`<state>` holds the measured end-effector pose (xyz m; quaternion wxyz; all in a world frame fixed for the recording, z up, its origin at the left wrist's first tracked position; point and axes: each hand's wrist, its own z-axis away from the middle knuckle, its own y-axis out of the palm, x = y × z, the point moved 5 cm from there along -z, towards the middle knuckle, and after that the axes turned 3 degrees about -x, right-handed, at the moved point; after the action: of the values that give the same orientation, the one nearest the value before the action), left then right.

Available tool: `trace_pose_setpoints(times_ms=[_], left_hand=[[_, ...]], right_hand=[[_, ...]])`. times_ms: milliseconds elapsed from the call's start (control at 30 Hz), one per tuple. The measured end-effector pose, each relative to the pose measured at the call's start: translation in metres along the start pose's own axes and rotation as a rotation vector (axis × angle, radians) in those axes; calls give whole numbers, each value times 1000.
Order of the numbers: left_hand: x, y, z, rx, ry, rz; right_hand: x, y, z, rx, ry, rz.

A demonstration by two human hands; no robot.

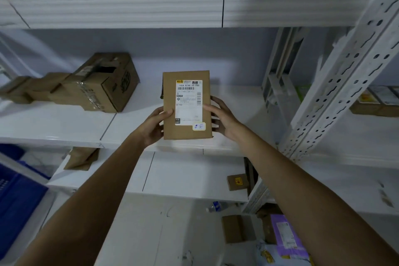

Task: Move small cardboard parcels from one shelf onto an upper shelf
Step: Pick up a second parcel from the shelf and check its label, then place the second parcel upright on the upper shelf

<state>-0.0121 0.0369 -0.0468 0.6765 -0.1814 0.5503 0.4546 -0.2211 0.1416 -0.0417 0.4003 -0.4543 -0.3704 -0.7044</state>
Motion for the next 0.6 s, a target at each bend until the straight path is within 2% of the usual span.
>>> trace_pose_setpoints(times_ms=[200, 267, 333, 467, 600], left_hand=[[-14, -68, 60, -28, 61, 7], [-16, -103, 85, -54, 65, 30], [-26, -177, 145, -64, 114, 63], [-28, -205, 174, -132, 120, 39], [-34, -299, 247, -147, 119, 18]], right_hand=[[-8, 80, 26, 56, -6, 7], [-9, 120, 40, 91, -15, 51], [-21, 211, 75, 143, -44, 68], [-30, 241, 84, 138, -41, 68], [-58, 346, 121, 217, -37, 60]])
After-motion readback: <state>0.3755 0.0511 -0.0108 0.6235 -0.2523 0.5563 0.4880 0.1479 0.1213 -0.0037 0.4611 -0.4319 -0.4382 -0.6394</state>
